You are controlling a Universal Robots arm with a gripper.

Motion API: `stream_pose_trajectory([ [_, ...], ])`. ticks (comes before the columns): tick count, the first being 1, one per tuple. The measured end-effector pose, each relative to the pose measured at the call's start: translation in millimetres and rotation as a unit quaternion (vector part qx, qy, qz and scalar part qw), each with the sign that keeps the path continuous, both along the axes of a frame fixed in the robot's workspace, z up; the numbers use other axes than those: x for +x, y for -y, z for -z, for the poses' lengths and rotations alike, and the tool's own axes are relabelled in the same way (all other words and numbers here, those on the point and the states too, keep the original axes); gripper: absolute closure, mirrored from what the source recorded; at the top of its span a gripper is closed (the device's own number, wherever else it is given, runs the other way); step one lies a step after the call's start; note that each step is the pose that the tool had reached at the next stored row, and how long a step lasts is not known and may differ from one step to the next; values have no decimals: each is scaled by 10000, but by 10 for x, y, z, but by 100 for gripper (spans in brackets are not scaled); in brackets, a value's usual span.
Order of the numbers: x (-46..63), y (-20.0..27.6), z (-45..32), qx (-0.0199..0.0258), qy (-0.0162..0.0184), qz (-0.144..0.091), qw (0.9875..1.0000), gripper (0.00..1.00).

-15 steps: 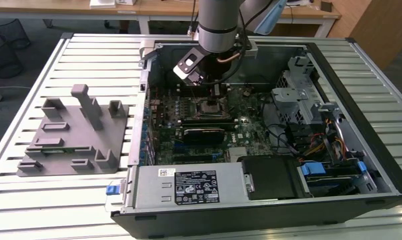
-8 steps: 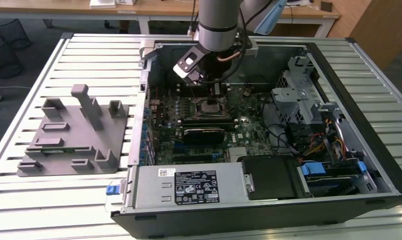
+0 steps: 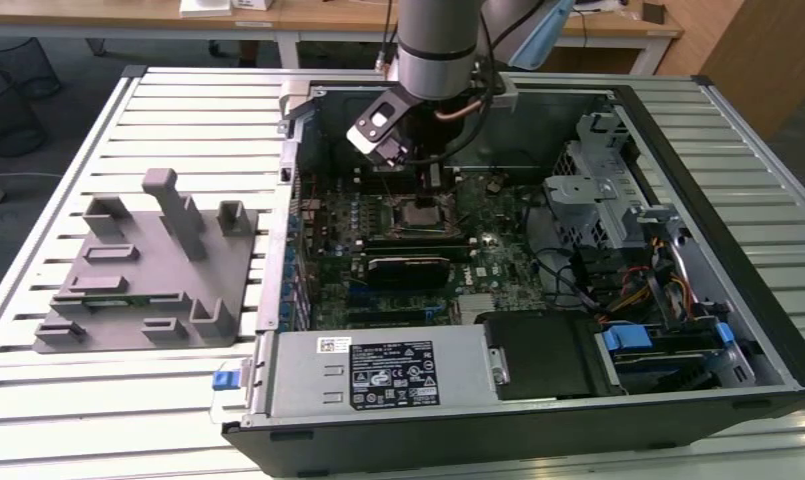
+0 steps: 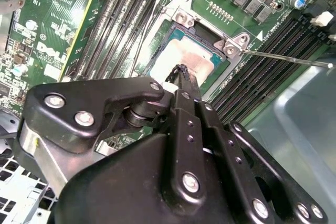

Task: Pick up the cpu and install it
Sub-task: 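Close the cpu cover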

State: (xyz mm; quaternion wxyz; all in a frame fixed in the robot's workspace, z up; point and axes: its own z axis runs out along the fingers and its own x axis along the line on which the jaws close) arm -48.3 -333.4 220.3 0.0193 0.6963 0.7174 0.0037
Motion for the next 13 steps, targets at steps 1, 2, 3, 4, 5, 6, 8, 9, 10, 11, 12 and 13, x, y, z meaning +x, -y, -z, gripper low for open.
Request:
stream_pose_trajectory([
  [1,0,0,-6,-1,0,0,10000,89],
  [2,0,0,-11,0,0,0,10000,89],
  [3,0,0,-17,0,0,0,10000,89],
  [4,0,0,-21,0,0,0,10000,89],
  [5,0,0,-26,0,0,0,10000,89],
  [6,0,0,-28,0,0,0,10000,89],
  [8,0,0,-35,0,0,0,10000,89],
  [9,0,0,-38,0,0,0,10000,89],
  [10,0,0,-41,0,0,0,10000,89],
  [11,0,0,-45,0,0,0,10000,89],
  [12,0,0,-48,0,0,0,10000,89],
  [13,0,0,-54,-1,0,0,10000,89],
])
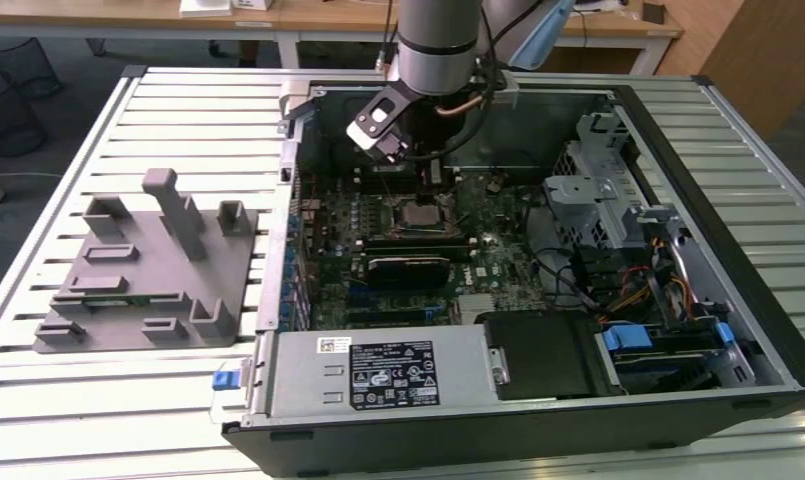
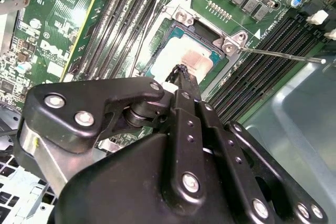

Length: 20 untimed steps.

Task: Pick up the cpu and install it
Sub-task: 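Close the cpu cover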

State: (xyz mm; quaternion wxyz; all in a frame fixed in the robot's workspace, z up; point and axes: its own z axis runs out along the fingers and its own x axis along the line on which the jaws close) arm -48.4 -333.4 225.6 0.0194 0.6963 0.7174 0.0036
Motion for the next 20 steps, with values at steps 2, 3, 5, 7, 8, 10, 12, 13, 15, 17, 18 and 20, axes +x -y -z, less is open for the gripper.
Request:
stream_pose_trajectory([
  [2,0,0,-12,0,0,0,10000,89],
  [3,0,0,-21,0,0,0,10000,89],
  [5,0,0,-49,1,0,0,10000,89],
  [7,0,0,-79,1,0,0,10000,89],
  [8,0,0,-89,0,-1,-1,10000,89],
  [10,1,13,-90,2,0,-1,10000,89],
  [12,0,41,-90,1,-1,0,10000,89],
  [13,1,59,-89,2,-1,0,10000,89],
  [15,0,87,-90,15,-1,0,10000,89],
  [17,0,90,-94,61,-3,0,10000,89],
  [18,0,90,-102,75,-4,0,10000,89],
  [20,0,90,-132,84,-4,1,10000,89],
])
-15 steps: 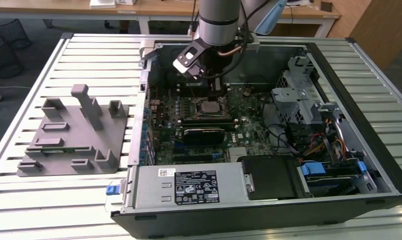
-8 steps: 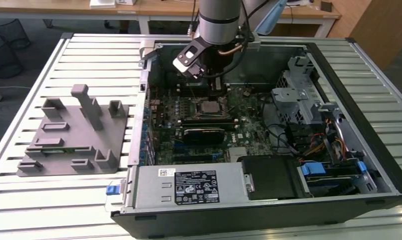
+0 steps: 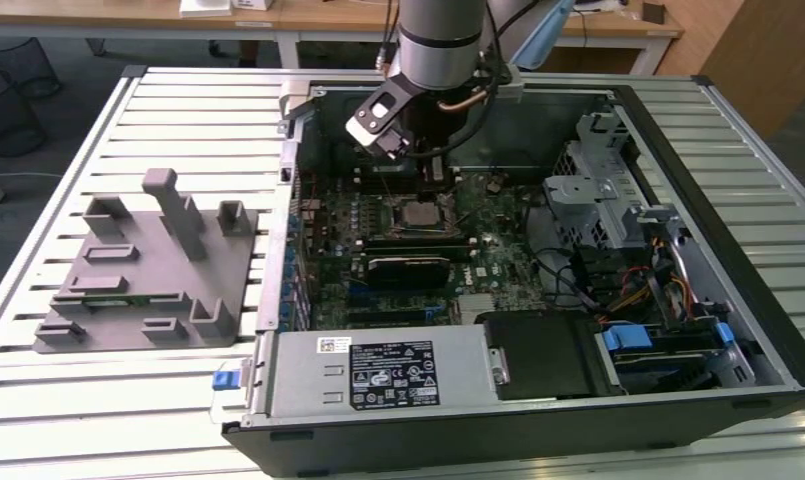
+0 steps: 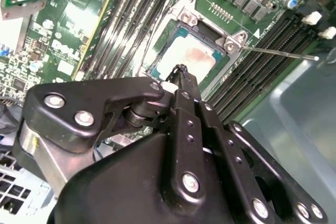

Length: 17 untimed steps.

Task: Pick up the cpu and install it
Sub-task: 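Close the cpu cover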

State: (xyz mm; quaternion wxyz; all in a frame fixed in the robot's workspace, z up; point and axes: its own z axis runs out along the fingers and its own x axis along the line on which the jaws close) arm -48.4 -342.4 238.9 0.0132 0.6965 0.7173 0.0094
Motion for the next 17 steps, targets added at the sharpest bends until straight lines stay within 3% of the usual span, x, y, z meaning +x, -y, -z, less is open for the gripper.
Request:
stream_pose_trajectory([
  [8,1,0,-214,1,-2,-1,10000,89],
  [12,1,2,-226,2,-1,-1,10000,89],
  [17,1,38,-227,2,-1,-1,10000,89],
])
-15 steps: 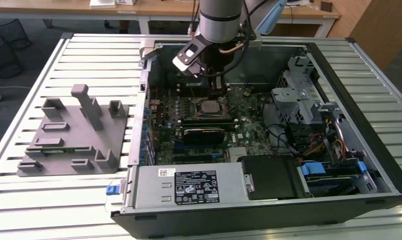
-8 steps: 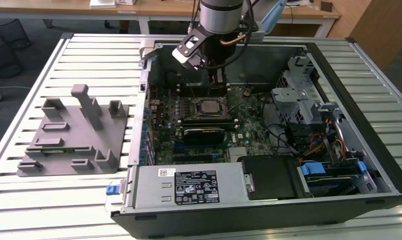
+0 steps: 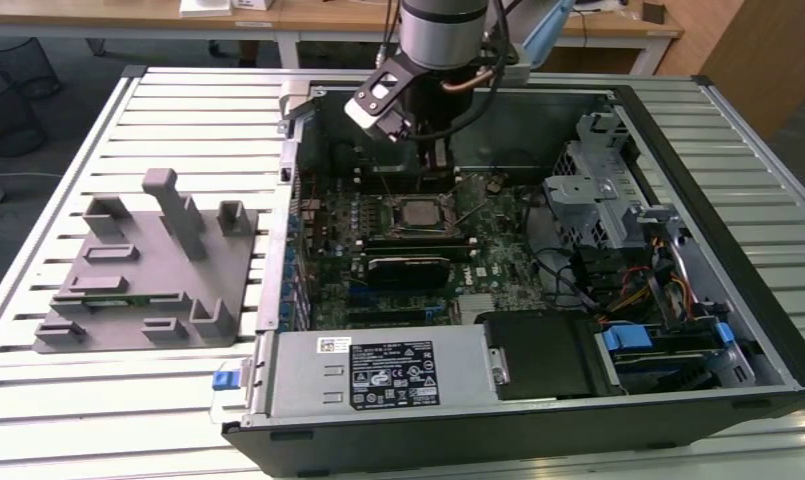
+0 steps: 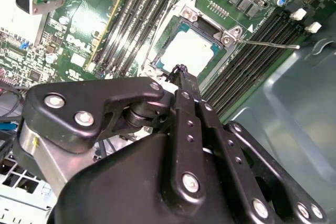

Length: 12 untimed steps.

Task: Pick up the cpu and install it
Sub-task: 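Close the cpu cover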

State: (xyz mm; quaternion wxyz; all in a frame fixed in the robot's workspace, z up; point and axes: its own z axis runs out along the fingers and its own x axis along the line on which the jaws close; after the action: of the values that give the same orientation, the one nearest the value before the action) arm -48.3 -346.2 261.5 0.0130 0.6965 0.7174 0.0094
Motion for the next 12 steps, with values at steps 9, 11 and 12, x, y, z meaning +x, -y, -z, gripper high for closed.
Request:
stream_pose_trajectory([
  [9,26,17,-1,-1,-1,0,10000,89],
  [11,50,17,-1,-1,-1,0,10000,89],
  [12,63,17,-1,-1,-1,0,10000,89],
])
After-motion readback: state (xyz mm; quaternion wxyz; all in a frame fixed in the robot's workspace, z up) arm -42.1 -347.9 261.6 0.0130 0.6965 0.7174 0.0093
